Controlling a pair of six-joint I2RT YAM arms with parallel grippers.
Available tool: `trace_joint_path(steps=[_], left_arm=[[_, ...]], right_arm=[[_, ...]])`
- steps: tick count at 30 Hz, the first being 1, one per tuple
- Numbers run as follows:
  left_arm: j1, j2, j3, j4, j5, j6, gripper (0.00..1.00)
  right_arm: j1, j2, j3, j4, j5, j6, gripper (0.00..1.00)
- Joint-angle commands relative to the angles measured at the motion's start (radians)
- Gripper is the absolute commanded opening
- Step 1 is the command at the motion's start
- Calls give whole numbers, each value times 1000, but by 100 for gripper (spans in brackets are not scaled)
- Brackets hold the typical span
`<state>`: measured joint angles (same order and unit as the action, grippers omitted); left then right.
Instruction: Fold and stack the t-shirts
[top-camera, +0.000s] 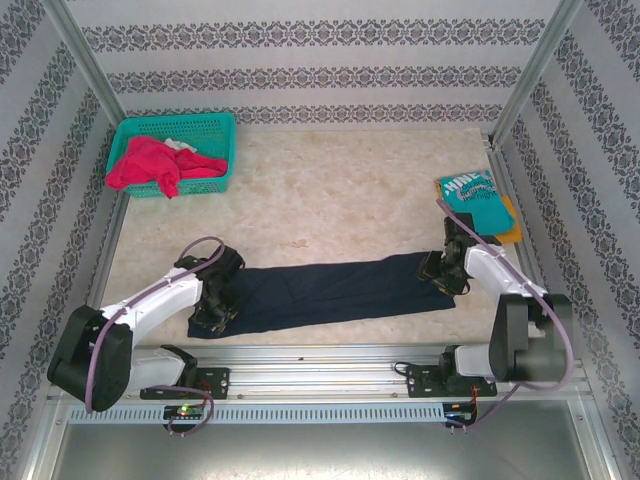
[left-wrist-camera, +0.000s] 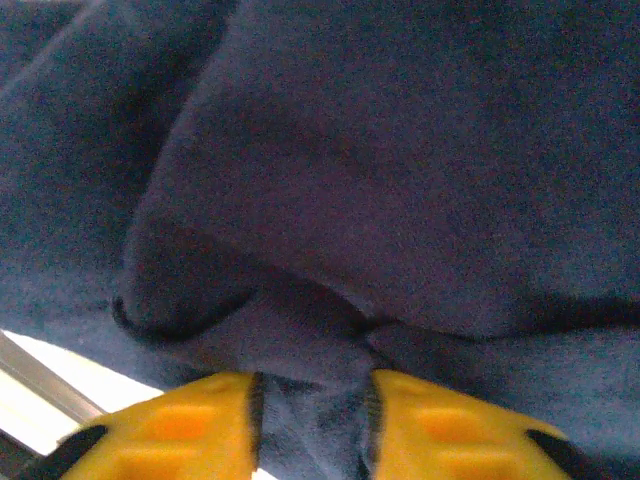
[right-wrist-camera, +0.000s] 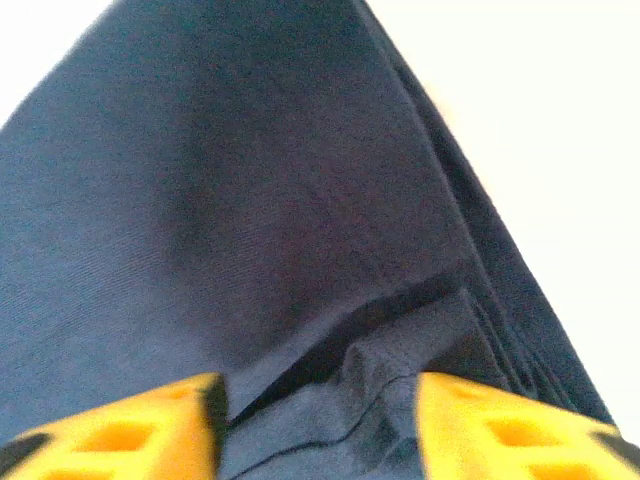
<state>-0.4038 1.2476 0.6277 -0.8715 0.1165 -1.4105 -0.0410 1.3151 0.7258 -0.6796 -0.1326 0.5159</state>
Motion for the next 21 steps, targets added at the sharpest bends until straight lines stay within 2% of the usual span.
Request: trace_joint_path(steps=[1,3,4,9,11,17,21], left_arm=[[12,-19,80,-76,-64,47,54],[11,-47,135,-141,-101,73,65],[11,-60,166,-166,-116,84,68],[11,-8,291,-127,-118,195,69],[21,72,315,-71,-83,219,65],[25,217,260,97,-6,169,41],[34,349,276,164,-11,214,35]], right_arm=[[9,-115,54,-20,20,-11,64],[12,-134,72,-16,16,-24,67],[18,-130,82,-16,13,-28,67],[75,-43,94,14,-15,14,65],[108,-8,78,53,-23,42,63],[156,114,74,115,-52,100,57],[156,162,62,136,-60,112,54]])
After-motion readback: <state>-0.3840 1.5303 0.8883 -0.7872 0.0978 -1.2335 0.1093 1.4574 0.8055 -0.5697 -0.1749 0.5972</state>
